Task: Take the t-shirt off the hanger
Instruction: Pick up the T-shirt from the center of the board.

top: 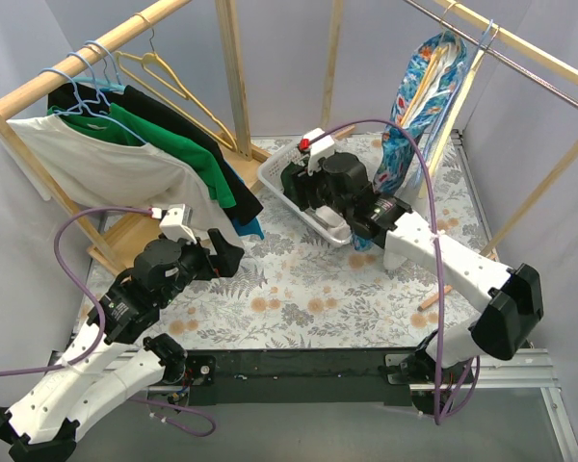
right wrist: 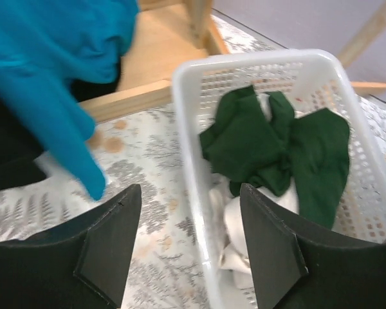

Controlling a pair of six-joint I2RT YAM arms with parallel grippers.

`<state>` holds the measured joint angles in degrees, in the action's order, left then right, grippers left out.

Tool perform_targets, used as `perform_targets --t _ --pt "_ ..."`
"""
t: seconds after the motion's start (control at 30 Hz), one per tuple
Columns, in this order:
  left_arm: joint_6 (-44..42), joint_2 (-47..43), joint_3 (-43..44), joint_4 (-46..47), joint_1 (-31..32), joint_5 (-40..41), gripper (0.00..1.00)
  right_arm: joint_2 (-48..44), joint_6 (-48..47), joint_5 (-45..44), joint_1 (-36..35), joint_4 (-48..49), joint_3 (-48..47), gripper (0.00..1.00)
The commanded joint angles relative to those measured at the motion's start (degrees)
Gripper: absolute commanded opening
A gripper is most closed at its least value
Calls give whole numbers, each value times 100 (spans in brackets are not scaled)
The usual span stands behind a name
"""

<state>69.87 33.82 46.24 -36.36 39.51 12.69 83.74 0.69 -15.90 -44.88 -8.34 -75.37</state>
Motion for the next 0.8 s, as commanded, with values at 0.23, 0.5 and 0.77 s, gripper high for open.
perform_targets --t 0.23,0.5,0.77 --pt "141 63 -159 155 13 -126 98 -1615 -420 2336 -442 1587 489 65" --pt "641 -209 -36 -213 13 566 98 -817 -868 3181 -740 1265 -995 63" --pt "1134 -307 560 -1161 13 1964 98 940 -1343 2917 -1268 193 -3201 61"
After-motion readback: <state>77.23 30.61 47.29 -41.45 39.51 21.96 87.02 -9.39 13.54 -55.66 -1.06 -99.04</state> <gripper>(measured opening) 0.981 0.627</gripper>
